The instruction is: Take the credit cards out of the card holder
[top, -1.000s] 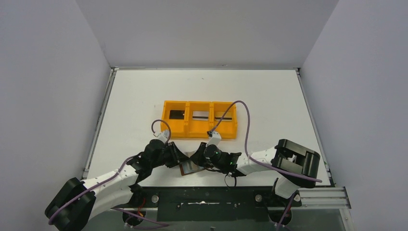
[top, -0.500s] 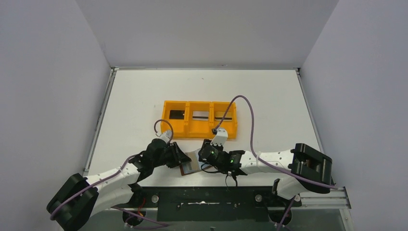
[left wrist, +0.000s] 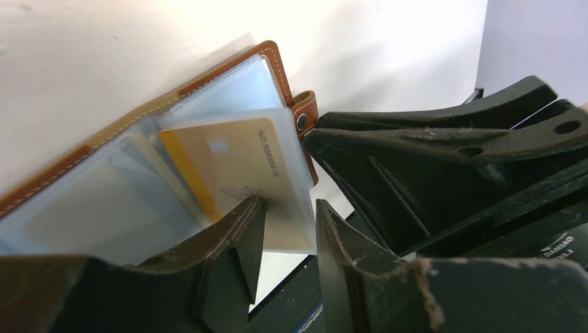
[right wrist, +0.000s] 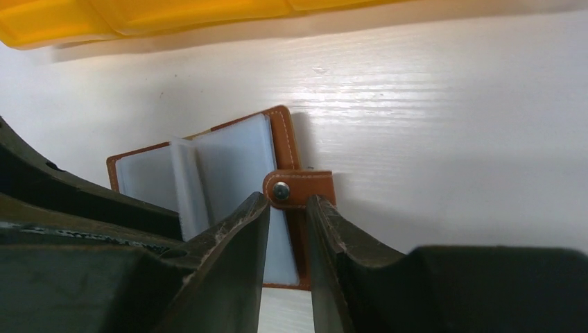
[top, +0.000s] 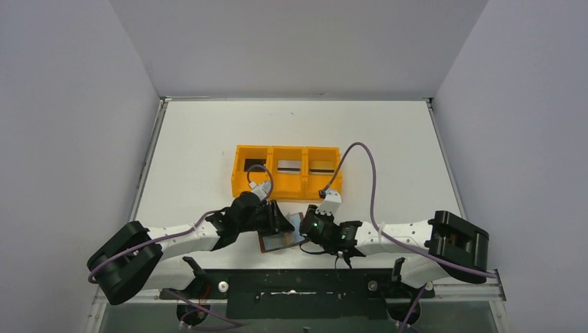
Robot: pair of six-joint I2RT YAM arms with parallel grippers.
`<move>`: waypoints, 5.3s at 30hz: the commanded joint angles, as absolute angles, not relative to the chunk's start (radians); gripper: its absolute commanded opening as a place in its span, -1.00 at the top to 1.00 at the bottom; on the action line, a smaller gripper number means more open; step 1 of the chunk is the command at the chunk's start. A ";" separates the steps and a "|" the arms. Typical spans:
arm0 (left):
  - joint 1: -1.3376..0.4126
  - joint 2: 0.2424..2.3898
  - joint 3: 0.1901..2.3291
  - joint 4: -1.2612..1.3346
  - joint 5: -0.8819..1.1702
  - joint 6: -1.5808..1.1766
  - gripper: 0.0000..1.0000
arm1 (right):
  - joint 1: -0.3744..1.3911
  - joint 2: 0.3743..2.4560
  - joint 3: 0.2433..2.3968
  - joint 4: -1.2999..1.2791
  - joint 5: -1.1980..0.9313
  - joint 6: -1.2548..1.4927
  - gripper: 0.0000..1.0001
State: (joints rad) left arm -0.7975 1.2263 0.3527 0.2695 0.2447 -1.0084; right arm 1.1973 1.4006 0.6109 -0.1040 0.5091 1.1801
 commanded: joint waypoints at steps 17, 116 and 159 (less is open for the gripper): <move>-0.881 1.040 0.388 0.108 -0.034 -1.001 0.25 | 1.197 1.141 0.478 0.098 0.512 1.109 0.47; -0.860 1.370 0.110 0.758 0.139 -1.162 0.68 | 1.177 1.412 0.321 0.214 0.376 1.330 0.50; -0.845 1.087 0.172 0.332 0.060 -1.067 0.88 | 1.174 1.491 0.590 0.093 0.313 1.108 0.43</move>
